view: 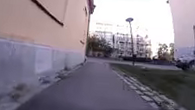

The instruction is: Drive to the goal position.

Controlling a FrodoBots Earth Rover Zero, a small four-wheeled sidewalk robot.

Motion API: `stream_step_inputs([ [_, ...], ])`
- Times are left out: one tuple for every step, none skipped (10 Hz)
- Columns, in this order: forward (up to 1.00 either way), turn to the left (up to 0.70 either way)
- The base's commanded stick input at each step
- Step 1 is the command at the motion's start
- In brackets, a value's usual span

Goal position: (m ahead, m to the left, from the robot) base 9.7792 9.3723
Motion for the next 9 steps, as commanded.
stream_step_inputs([
  [0.5,0.0],
  [0.5,0.0],
  [0.5,0.0],
  [0.5,0.0],
  [0.5,0.0],
  [0.5,0.0],
  [0.5,0.0],
  [0.5,0.0],
  [0.5,0.0],
])
